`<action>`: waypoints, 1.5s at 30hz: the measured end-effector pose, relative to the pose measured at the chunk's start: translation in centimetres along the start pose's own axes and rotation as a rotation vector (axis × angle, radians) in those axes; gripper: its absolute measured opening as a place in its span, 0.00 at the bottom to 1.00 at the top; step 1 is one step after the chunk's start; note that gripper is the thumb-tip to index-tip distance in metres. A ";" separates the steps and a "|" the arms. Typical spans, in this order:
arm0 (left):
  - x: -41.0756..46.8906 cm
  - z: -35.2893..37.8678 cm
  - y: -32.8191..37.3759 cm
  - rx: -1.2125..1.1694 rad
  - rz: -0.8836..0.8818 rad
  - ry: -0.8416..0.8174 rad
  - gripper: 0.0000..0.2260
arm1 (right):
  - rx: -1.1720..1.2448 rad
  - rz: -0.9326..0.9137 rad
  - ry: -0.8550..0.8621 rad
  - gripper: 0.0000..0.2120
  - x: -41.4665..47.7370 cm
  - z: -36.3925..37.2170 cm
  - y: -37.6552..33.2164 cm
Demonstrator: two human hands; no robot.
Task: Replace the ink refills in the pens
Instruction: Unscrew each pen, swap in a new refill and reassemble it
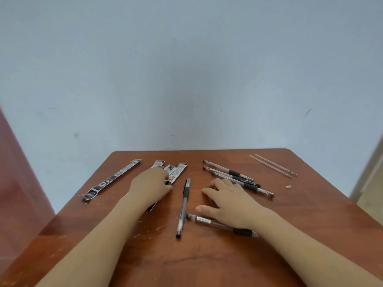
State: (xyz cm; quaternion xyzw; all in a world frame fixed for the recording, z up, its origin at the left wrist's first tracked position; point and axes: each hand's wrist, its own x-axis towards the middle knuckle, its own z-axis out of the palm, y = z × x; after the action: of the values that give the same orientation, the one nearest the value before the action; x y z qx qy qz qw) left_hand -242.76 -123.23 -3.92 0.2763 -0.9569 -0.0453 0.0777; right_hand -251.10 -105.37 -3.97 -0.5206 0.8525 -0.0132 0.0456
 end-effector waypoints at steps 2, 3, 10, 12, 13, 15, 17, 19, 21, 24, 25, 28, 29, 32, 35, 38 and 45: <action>0.0 0.2 0.1 0.020 -0.002 0.036 0.08 | -0.015 0.004 -0.003 0.30 0.1 0.1 -0.1; 0.0 0.3 0.1 0.033 -0.011 0.057 0.07 | -0.016 0.005 -0.003 0.30 0.1 0.1 -0.1; -0.2 0.0 0.3 -0.046 -0.078 0.253 0.09 | 0.006 0.012 -0.001 0.29 0.2 0.0 -0.2; -0.4 -0.4 0.3 -0.124 -0.042 0.371 0.09 | 0.041 0.022 0.035 0.29 0.3 0.0 -0.2; -0.5 -0.6 0.5 -0.152 -0.006 0.430 0.09 | 0.066 0.033 0.067 0.29 0.3 0.1 -0.2; -1.0 -1.0 0.9 -0.189 0.108 0.580 0.08 | 0.133 0.061 0.176 0.29 0.5 0.0 -0.1; -1.2 -1.2 1.5 -0.168 0.242 0.701 0.06 | 0.289 0.100 0.323 0.29 0.5 -0.3 0.0; -1.5 -1.1 1.9 -0.156 0.323 0.759 0.06 | 0.536 0.147 0.453 0.27 0.3 -0.8 0.2; -1.5 -1.0 2.0 -0.151 0.375 0.760 0.06 | 0.713 0.191 0.536 0.25 0.2 -1.3 0.4; -1.5 -0.9 2.1 -0.170 0.447 0.755 0.10 | 0.861 0.238 0.610 0.22 0.5 -1.3 0.9; -1.5 -0.9 2.1 -0.179 0.473 0.756 0.11 | 0.908 0.250 0.621 0.21 0.6 -1.2 1.1; -1.4 -0.7 2.2 -0.176 0.532 0.772 0.11 | 1.110 0.269 0.624 0.17 0.9 -1.3 1.3; -1.4 -0.7 2.2 -0.162 0.553 0.780 0.11 | 1.201 0.280 0.620 0.15 0.9 -1.4 1.3; -1.2 -0.6 2.2 -0.074 0.627 0.815 0.10 | 1.449 0.303 0.621 0.08 0.9 -1.7 1.6; -1.0 -0.4 2.2 0.023 0.687 0.838 0.08 | 1.571 0.289 0.599 0.03 0.7 -1.9 1.8; -1.0 -0.1 2.3 0.051 0.715 0.859 0.07 | 1.648 0.271 0.593 0.04 0.6 -2.0 2.0; -0.9 0.2 2.5 0.029 0.657 0.839 0.13 | 1.669 0.206 0.615 0.07 0.4 -2.1 2.3</action>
State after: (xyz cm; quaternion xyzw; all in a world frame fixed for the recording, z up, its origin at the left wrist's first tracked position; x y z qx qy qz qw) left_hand -243.35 -120.67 -3.91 -0.0424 -0.8801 0.1092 0.4601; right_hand -253.53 -104.76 -2.08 -0.2122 0.5823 -0.7638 0.1801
